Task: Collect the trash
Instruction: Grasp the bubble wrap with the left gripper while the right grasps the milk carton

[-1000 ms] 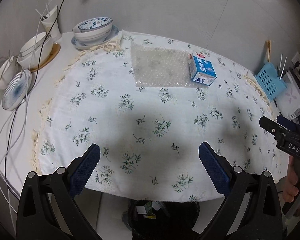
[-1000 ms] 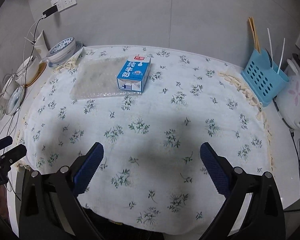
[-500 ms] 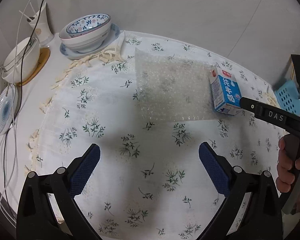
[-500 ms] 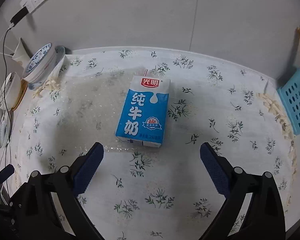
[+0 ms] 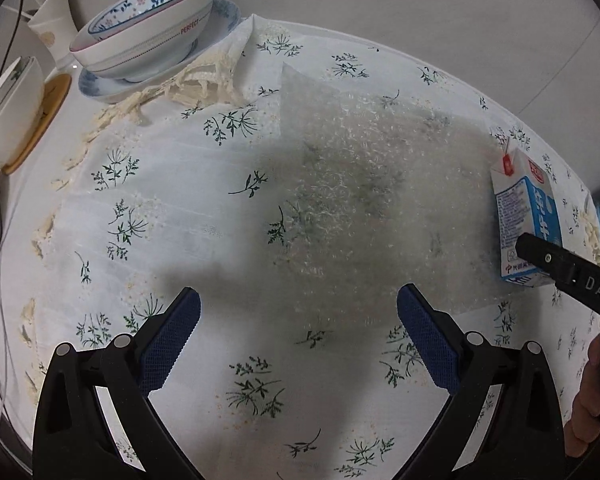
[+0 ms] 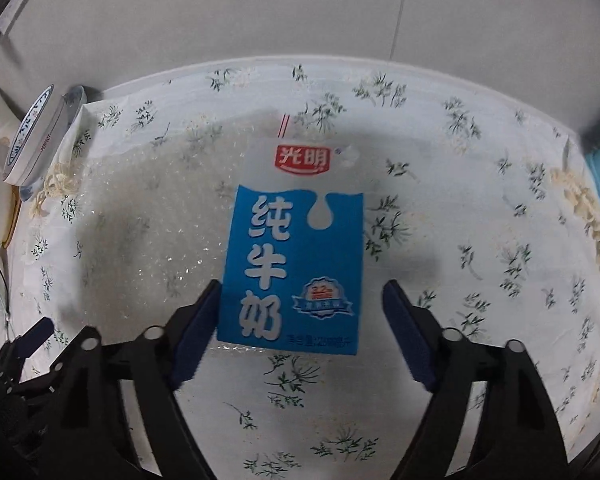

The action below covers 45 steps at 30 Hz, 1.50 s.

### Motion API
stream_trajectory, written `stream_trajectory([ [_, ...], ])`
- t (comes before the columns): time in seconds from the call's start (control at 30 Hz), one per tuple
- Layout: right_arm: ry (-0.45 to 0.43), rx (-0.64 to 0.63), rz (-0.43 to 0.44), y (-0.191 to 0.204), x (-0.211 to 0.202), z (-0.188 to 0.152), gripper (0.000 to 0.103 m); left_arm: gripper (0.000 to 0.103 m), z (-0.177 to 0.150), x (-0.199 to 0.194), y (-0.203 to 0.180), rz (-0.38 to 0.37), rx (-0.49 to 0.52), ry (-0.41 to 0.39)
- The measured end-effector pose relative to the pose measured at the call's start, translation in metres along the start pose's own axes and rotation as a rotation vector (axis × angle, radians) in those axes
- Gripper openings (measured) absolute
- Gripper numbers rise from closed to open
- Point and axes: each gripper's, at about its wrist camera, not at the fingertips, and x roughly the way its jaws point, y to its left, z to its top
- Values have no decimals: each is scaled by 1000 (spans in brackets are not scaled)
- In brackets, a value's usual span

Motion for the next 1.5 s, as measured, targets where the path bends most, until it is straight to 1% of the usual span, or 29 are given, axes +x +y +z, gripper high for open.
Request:
stream_trajectory([
  [0.07, 2, 25, 16, -2, 0, 0, 61, 96, 5, 6, -2, 4, 1, 9],
  [0.2, -26, 2, 47, -11, -17, -10, 61, 96, 14, 18, -8, 8, 11, 43],
  [0.3, -59, 0, 47, -32, -36, -24, 61, 94, 18, 26, -16, 23, 29, 61],
  [0.4, -71, -2, 32, -50, -49, -36, 61, 91, 21, 33, -21, 36, 39, 90],
  [0.47, -83, -4, 18, -62, -57, -42, 61, 92, 24, 36, -25, 58, 50, 106],
  [0.53, -91, -1, 15, -70, -63, -46, 61, 90, 28, 36, -29, 72, 57, 121],
  [0.6, -97, 2, 20, -75, -68, -49, 61, 82, 32, 36, -34, 78, 64, 141],
  [0.63, -102, 2, 20, -77, -71, -50, 61, 80, 35, 36, -37, 80, 68, 151],
  [0.7, -117, -1, 20, -79, -78, -54, 61, 71, 39, 37, -42, 79, 77, 170],
  [0.73, -123, -2, 19, -80, -80, -56, 61, 68, 40, 37, -44, 72, 76, 179],
  [0.77, -126, -3, 21, -82, -83, -58, 61, 62, 43, 37, -46, 65, 75, 188],
  [0.9, -130, 3, 36, -90, -90, -65, 61, 52, 49, 40, -57, 63, 82, 215],
  [1.03, -129, 13, 43, -96, -92, -68, 61, 42, 55, 39, -65, 53, 93, 221],
  [1.07, -128, 15, 44, -97, -93, -69, 61, 37, 55, 38, -69, 54, 102, 219],
  [1.1, -128, 19, 45, -98, -93, -70, 61, 30, 57, 40, -74, 49, 109, 217],
  [1.17, -128, 24, 51, -101, -94, -71, 61, 20, 57, 39, -82, 51, 132, 218],
  [1.33, -133, 28, 61, -106, -100, -76, 61, 10, 57, 34, -103, 92, 174, 192],
  [1.4, -137, 30, 66, -107, -103, -79, 61, 9, 54, 27, -105, 68, 173, 168],
  [1.5, -145, 26, 72, -108, -108, -81, 61, 8, 41, 7, -112, 61, 187, 126],
])
